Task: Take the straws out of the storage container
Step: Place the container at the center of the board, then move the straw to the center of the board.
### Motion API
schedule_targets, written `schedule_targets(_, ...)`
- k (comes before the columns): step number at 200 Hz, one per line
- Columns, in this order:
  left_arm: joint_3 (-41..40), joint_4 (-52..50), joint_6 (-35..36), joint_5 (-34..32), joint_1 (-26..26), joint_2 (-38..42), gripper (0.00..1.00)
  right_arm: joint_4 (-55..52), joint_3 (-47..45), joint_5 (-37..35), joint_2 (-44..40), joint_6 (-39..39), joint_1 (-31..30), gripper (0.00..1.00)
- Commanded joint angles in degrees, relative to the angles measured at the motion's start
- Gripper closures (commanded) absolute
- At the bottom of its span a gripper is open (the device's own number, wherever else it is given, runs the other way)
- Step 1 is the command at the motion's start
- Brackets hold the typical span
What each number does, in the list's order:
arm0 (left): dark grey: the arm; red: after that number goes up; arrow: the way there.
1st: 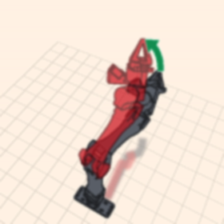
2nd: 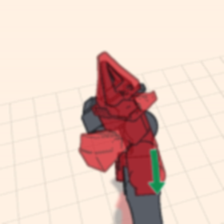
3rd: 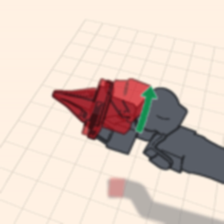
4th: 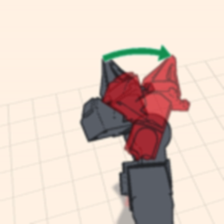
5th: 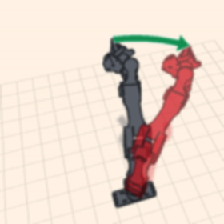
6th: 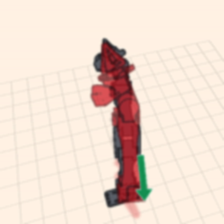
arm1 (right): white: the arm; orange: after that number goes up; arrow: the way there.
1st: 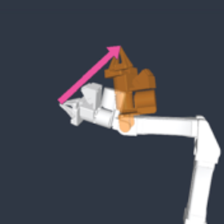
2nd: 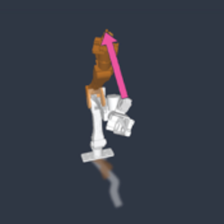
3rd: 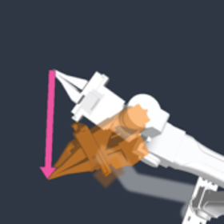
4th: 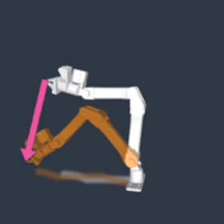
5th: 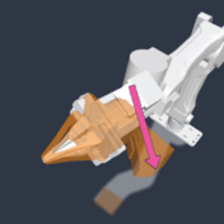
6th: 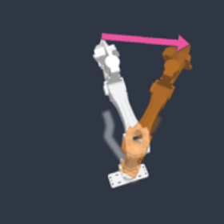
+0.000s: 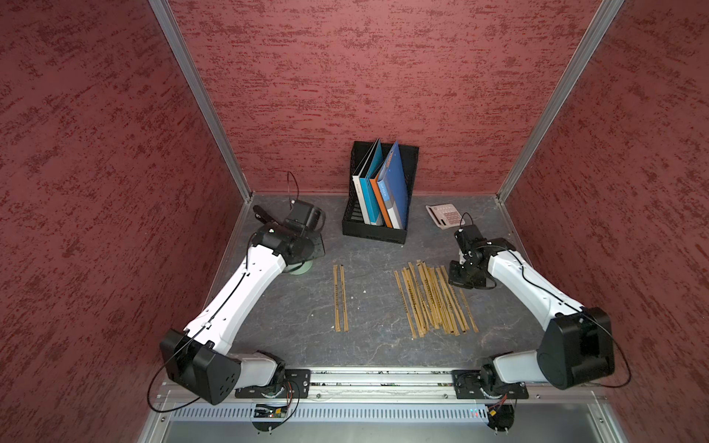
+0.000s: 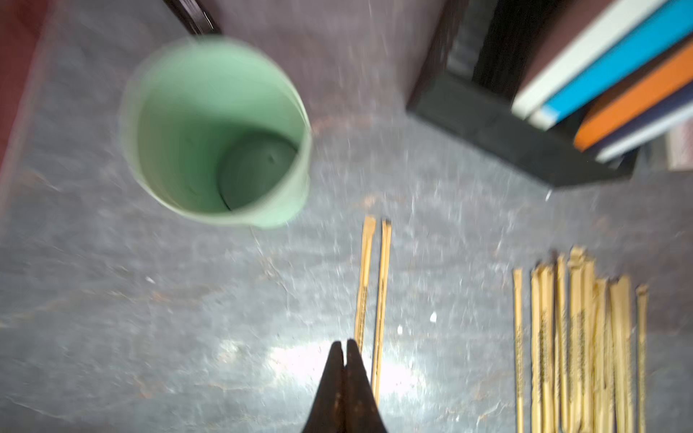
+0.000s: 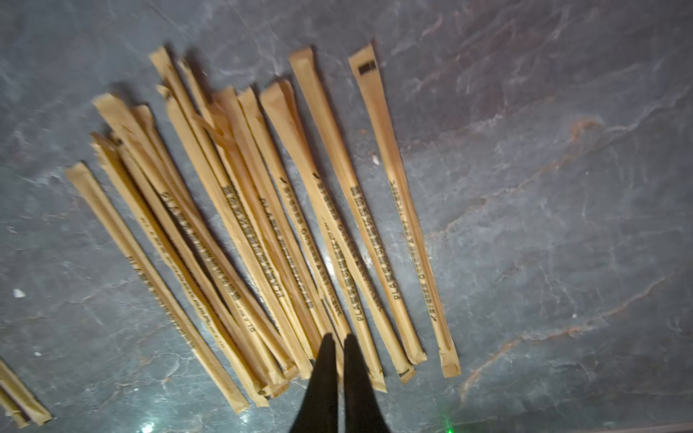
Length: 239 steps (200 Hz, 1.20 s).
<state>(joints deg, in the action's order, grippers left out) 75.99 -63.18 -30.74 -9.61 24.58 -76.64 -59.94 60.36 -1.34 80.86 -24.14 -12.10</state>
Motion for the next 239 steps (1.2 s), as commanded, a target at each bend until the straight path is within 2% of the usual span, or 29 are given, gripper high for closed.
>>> schedule_targets(1, -5.9, -0.1, -7.1, 2.2, 3.5, -1.1, 1.0, 0.0, -0.8, -5.5, 0.2, -2.0, 1.4, 1.0)
schedule_targets(25, -11.9, 3.2, -9.9, 5.8, 5.4, -3.9, 1.0, 0.3, -2.4, -7.3, 1.3, -2.4, 4.2, 1.0)
schedule_targets(84, -19.7, 8.8, -12.9, 7.7, 7.1, -8.5, 1.0, 2.8, -5.5, -7.8, 4.7, -0.9, 10.3, 1.0)
schedule_targets(159, -19.6, 14.4, -11.3, 6.0, 7.2, -15.8, 1.0, 5.9, -5.1, -5.7, 9.9, 0.1, 11.6, 1.0)
schedule_targets(239, -17.6, 15.2, -9.2, 4.8, 6.9, -20.7, 1.0, 8.5, -6.9, -3.7, 13.4, -1.6, 11.6, 1.0)
